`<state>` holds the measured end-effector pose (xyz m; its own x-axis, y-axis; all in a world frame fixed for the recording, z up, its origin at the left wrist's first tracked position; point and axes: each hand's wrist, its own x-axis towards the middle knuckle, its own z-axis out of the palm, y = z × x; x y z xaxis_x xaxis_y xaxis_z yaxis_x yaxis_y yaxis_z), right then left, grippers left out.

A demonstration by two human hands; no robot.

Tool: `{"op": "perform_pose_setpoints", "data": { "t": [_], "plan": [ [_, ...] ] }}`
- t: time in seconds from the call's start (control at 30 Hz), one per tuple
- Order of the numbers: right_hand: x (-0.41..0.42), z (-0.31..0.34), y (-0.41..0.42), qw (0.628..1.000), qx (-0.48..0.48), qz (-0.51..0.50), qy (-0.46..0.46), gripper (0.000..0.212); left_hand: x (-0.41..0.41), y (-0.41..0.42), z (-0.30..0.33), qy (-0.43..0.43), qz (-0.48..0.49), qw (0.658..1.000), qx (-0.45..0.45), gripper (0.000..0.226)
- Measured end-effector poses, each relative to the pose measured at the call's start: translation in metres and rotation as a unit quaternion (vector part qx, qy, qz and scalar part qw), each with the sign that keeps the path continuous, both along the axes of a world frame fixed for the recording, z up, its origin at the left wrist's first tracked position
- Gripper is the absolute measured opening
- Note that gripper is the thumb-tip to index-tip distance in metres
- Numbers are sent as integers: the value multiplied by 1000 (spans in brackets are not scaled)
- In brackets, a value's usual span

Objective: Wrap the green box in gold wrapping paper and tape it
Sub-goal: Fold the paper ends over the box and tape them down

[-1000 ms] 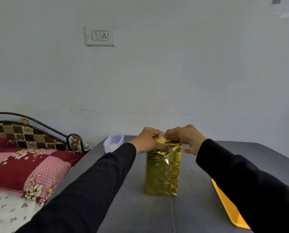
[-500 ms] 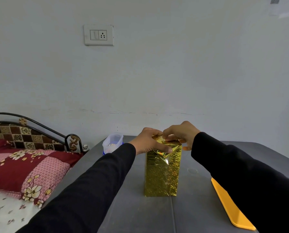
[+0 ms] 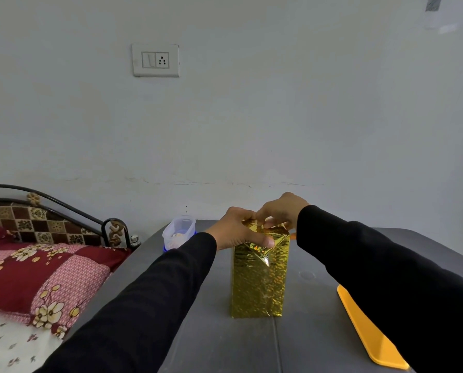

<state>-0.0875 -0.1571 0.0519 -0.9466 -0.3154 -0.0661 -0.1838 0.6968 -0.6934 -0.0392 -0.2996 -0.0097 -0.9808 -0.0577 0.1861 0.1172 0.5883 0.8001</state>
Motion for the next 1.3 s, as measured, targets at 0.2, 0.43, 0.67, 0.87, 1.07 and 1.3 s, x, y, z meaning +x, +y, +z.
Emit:
{"op": "perform_pose_setpoints", "data": {
  "t": [0.2, 0.43, 0.67, 0.87, 1.07, 1.3],
  "plan": [
    [-2, 4, 2, 999, 5, 35, -35, 8, -4, -1, -2, 5, 0, 1000, 2, 53],
    [-6, 1, 14, 996, -33, 5, -82, 55, -5, -7, -4, 6, 1, 1000, -7, 64],
    [-13, -33, 16, 955, -184, -36, -232, 45, -7, -5, -4, 12, 19, 999, -40, 78],
    [-10, -44, 1, 953, -232, -48, -186, 73, -5, -4, -5, 12, 3, 1000, -14, 53],
    [-7, -52, -4, 964, -233, -62, -111, 59, -4, -4, -4, 9, 5, 1000, -11, 62],
    [-6, -53, 11, 954, -260, -26, -150, 33, -8, -6, -6, 8, 2, 1000, -15, 69]
  ]
}}
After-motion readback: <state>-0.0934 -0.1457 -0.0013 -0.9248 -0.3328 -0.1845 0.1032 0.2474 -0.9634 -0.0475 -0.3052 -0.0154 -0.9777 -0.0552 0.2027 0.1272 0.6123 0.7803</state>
